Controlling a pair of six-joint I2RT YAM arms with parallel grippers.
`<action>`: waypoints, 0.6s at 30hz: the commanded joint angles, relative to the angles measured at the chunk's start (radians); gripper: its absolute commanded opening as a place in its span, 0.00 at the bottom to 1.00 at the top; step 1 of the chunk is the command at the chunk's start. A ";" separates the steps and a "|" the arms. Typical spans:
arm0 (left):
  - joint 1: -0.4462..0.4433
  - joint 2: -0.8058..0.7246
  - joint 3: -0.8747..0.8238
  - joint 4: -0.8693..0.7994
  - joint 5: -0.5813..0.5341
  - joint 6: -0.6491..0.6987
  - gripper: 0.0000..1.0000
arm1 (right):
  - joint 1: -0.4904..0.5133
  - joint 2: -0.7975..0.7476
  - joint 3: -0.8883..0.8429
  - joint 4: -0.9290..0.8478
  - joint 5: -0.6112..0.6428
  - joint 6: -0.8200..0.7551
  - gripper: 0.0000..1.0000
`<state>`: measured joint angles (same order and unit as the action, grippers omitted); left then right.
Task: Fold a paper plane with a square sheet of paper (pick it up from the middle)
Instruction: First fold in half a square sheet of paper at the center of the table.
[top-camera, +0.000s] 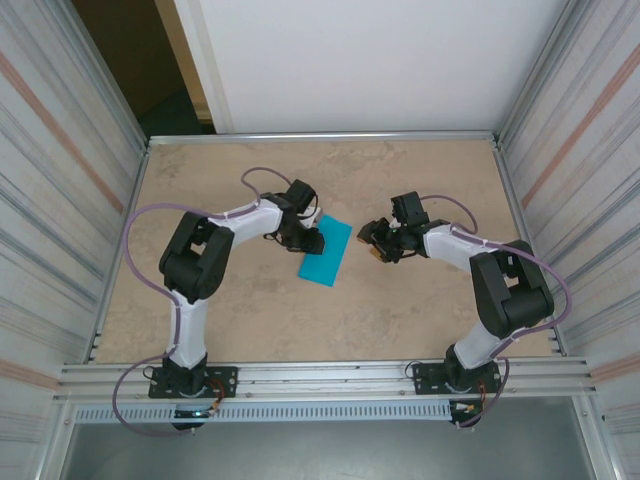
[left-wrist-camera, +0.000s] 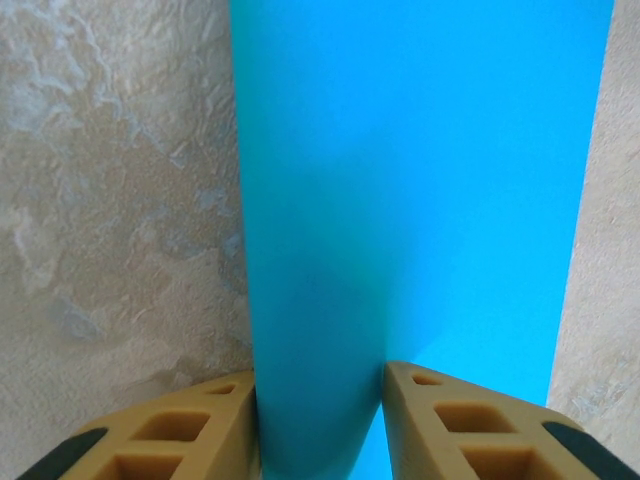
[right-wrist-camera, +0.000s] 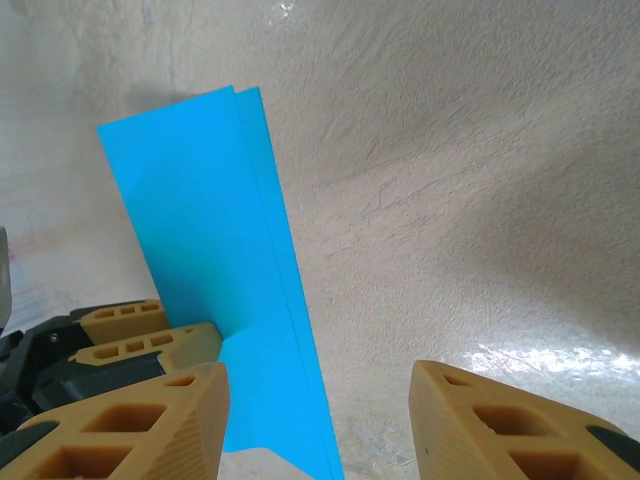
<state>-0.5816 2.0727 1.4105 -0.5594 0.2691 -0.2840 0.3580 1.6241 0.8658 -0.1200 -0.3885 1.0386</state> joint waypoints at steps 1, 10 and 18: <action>-0.051 0.170 -0.061 -0.058 -0.028 0.029 0.37 | -0.005 -0.010 -0.016 0.012 0.014 -0.009 0.49; -0.083 0.237 -0.018 -0.086 -0.047 0.040 0.40 | -0.001 0.020 -0.021 0.032 0.004 -0.011 0.49; -0.100 0.278 0.003 -0.100 -0.073 0.056 0.40 | -0.002 0.020 -0.030 0.034 0.003 -0.014 0.49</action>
<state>-0.6289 2.1292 1.5047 -0.6743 0.1623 -0.2573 0.3584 1.6360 0.8558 -0.0868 -0.3893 1.0382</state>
